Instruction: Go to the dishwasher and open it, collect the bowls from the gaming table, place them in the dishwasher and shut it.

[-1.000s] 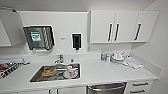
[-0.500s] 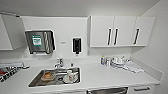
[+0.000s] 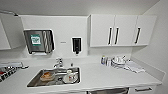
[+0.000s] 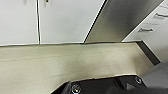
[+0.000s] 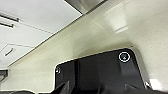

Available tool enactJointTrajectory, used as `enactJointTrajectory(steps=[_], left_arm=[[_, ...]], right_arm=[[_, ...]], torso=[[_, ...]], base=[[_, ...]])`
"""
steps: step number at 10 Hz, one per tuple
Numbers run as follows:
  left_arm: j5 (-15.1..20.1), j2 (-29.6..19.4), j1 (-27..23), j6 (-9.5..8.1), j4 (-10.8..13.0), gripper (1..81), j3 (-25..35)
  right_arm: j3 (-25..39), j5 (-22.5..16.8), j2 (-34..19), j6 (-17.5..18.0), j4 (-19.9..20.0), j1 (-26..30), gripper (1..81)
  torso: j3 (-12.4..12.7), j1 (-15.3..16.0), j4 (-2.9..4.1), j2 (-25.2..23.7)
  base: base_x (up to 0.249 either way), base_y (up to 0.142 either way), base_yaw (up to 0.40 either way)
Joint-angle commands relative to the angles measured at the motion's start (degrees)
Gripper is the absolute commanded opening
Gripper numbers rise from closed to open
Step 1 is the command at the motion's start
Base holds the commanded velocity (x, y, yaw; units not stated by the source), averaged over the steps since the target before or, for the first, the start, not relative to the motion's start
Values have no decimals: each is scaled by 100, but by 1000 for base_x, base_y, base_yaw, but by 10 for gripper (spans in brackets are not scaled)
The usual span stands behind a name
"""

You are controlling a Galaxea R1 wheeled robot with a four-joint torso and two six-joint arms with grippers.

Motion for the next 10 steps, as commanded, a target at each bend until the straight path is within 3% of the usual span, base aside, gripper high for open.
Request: enactJointTrajectory(steps=[1,2,5,7,8,10], left_arm=[[-118,-494,-320,-3,222,811,424],[-127,-538,-320,-3,222,811,451],[-346,-861,-372,-133,222,811,460],[-330,-1134,-688,-667,554,811,468],[-312,-1329,-882,-1215,934,811,513],[-251,-1522,-1373,-2110,1749,811,592]], right_arm=[[513,-270,-521,171,57,537,811],[540,-270,-557,206,66,571,811],[653,-270,-583,250,66,712,811],[689,-270,-600,250,74,791,811],[698,-270,-601,250,92,818,811],[715,-279,-610,250,92,853,811]], torso=[[-513,351,0,-544],[-709,485,0,-754],[-821,867,0,-1344],[-795,1121,0,-1744],[-793,1245,0,-1943],[-951,1495,0,-2339]], base=[[0,0,0],[0,0,0],[0,0,0],[0,0,0],[0,0,0],[0,0,0]])
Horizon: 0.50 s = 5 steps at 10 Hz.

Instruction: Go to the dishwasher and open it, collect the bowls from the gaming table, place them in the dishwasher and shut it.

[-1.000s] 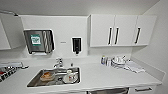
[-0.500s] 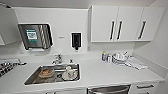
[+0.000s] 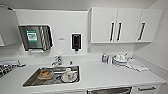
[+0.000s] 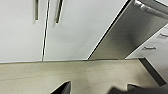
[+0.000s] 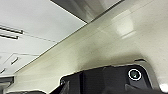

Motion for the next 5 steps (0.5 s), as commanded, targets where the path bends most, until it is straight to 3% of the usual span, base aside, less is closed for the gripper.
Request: enactJointTrajectory(steps=[1,2,5], left_arm=[[347,-616,-1075,-1232,1327,811,107],[542,-581,-1244,-1418,1469,811,107],[665,-520,-1341,-1445,1487,811,186]], right_arm=[[184,-259,-296,16,87,477,811],[193,-268,-304,25,87,511,811],[237,-268,-304,95,87,600,811]], torso=[[-530,356,0,-549],[-603,452,0,-704],[-1073,778,0,-1218]], base=[[0,0,0],[0,0,0],[0,0,0]])
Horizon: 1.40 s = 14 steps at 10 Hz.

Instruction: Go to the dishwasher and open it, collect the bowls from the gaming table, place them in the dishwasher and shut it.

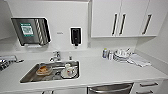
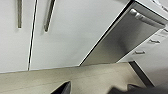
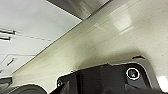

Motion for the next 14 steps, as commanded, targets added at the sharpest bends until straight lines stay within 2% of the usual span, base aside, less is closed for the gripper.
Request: enactJointTrajectory(steps=[1,3,5,8,9,11,13,14], left_arm=[[170,-306,-360,-33,183,811,64],[153,-297,-368,-42,183,811,99],[162,-306,-368,-42,174,811,64],[153,-297,-368,-51,165,811,64],[144,-288,-368,-42,148,811,64],[127,-270,-368,-51,104,811,38],[82,-262,-377,-103,165,811,108],[39,-262,-438,-112,341,811,178]], right_arm=[[193,-257,-243,30,67,488,811],[237,-257,-243,39,67,541,811],[352,-257,-278,162,76,734,811],[949,-318,-639,364,58,1217,811],[1123,-502,-830,364,145,1393,811],[1475,-678,-1218,364,277,1700,811],[1652,-855,-1421,364,436,1973,811],[1749,-986,-1509,364,462,2114,811]], torso=[[-513,351,0,-544],[-300,603,0,-933],[-387,817,0,-1273],[-402,1239,0,-1954],[-402,992,0,-1572],[-402,1125,0,-1797],[-402,1163,0,-1856],[-405,1165,0,-1856]], base=[[0,0,0],[0,0,0],[0,0,0],[0,0,0],[0,0,0],[0,0,0],[0,0,0],[0,0,0]])
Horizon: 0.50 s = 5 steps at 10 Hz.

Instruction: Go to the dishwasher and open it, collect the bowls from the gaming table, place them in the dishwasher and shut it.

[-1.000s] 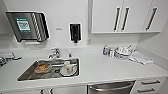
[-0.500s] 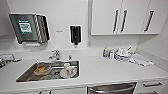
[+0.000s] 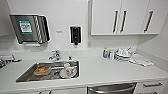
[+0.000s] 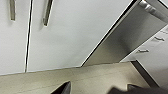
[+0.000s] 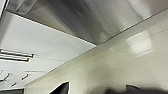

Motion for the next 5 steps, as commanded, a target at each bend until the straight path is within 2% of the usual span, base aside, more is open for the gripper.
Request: enactJointTrajectory(steps=[1,3,5], left_arm=[[-62,-302,-629,-59,551,811,267],[0,-311,-1017,-331,822,811,566],[413,-311,-1423,-789,1404,811,893]], right_arm=[[509,-640,-505,18,263,914,811],[669,-772,-602,88,272,1108,811],[669,-799,-620,115,272,1188,811]], torso=[[0,0,0,0],[0,2,0,-2],[0,2,0,-2]], base=[[0,0,0],[0,0,0],[0,0,0]])
